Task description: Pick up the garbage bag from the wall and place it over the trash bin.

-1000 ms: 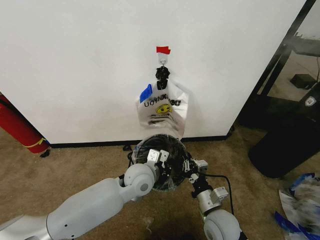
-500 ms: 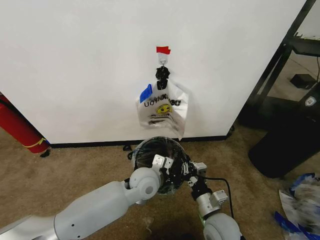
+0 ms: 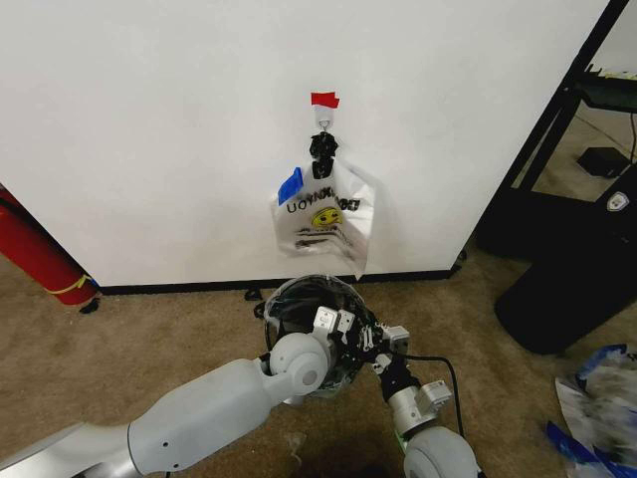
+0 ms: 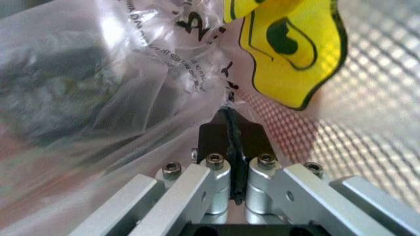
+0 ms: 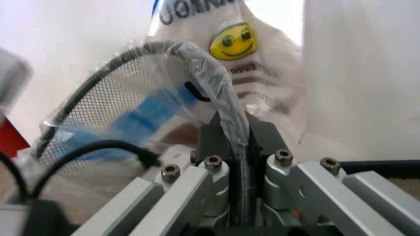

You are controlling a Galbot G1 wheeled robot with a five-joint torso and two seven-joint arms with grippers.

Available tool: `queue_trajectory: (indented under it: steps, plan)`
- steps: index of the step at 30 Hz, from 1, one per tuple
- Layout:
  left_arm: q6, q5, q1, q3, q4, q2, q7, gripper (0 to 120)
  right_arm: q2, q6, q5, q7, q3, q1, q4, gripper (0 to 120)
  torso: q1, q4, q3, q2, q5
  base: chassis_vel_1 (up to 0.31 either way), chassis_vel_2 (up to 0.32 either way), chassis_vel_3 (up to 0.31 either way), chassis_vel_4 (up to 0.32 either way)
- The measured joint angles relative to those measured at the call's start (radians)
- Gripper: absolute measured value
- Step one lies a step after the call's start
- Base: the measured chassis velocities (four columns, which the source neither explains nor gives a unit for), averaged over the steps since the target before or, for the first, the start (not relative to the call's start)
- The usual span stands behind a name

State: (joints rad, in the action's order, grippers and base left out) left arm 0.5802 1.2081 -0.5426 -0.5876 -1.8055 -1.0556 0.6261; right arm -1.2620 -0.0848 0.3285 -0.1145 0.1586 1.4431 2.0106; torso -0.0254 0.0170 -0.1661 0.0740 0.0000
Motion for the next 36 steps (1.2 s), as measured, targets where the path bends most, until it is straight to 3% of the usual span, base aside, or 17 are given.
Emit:
queue_trajectory:
  steps: [4,12,18,25,36]
  plan:
    - [0.003,-0.005,0.001,0.017,-0.048,0.042,0.001,0,0.001,0.002,0.015,-0.005,0.008,-0.010,-0.008,1,0.000,0.0000,0.000,0.000,-0.0001,0.000,0.000,0.000,0.000]
    - [-0.018,-0.036,0.002,0.040,-0.078,0.061,-0.003,0,-0.010,0.009,0.037,-0.011,0.010,-0.012,-0.010,1,0.000,0.0001,0.000,0.000,0.0001,0.000,0.000,0.000,0.000]
    - [-0.065,-0.153,-0.011,0.032,-0.016,0.036,-0.036,0,-0.011,0.012,0.036,-0.007,0.010,0.001,0.010,1,0.000,0.0000,0.000,0.000,0.0000,0.000,0.000,0.000,0.000]
    - [-0.134,-0.189,-0.014,0.027,0.041,-0.035,-0.015,0,-0.010,0.013,0.031,-0.003,0.010,0.011,0.016,1,0.000,0.0003,0.000,0.000,0.0000,0.000,0.000,0.000,0.000]
    - [-0.107,-0.212,0.004,0.006,0.103,-0.068,0.011,0,-0.018,0.012,0.030,-0.002,0.008,0.014,0.015,1,0.000,0.0001,0.000,0.000,0.0001,0.000,0.000,0.000,0.000]
